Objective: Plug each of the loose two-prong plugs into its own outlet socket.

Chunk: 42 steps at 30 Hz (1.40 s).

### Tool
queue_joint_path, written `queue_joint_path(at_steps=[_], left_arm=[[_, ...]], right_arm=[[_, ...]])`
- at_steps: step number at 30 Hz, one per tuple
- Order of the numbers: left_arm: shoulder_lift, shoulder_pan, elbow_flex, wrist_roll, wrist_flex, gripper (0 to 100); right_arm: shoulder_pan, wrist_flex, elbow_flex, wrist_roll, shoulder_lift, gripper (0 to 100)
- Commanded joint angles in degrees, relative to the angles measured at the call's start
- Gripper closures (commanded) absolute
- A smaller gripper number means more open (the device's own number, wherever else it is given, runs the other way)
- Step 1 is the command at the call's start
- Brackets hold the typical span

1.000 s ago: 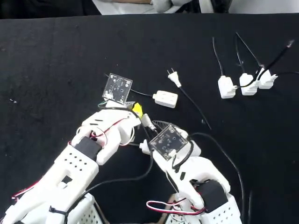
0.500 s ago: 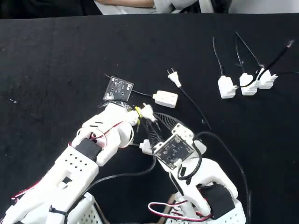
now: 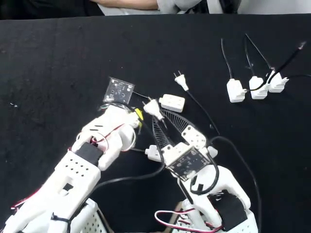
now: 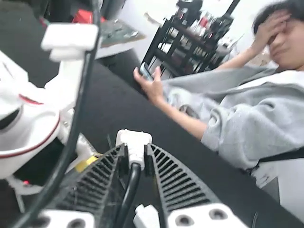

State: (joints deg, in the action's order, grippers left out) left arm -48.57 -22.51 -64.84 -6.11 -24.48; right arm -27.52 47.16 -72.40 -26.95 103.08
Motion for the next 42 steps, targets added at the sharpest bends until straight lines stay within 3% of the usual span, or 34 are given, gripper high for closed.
queue_joint_path(at_steps=[1,11,19,26,32,42], left_arm=[[-0.88,1.01,0.31,0.09,0.70,97],[-0.97,1.63,0.22,0.18,0.79,97],[-11.60,9.27,2.51,-0.09,0.79,97],[-26.99,6.55,-0.13,-7.12,1.05,97],[-28.48,4.70,-5.14,-4.13,1.14,97],[-28.57,18.68,-18.42,2.90,-2.46,97]], right_arm=[[0.97,-5.01,3.30,-0.44,4.97,98.8],[2.64,-4.48,2.77,-0.18,4.97,98.8],[2.90,1.93,-0.04,5.01,5.14,98.8],[2.55,1.93,-4.97,7.47,5.49,98.8],[2.55,2.37,-5.05,7.38,5.32,98.8],[2.64,12.31,6.90,3.78,-3.74,98.8]])
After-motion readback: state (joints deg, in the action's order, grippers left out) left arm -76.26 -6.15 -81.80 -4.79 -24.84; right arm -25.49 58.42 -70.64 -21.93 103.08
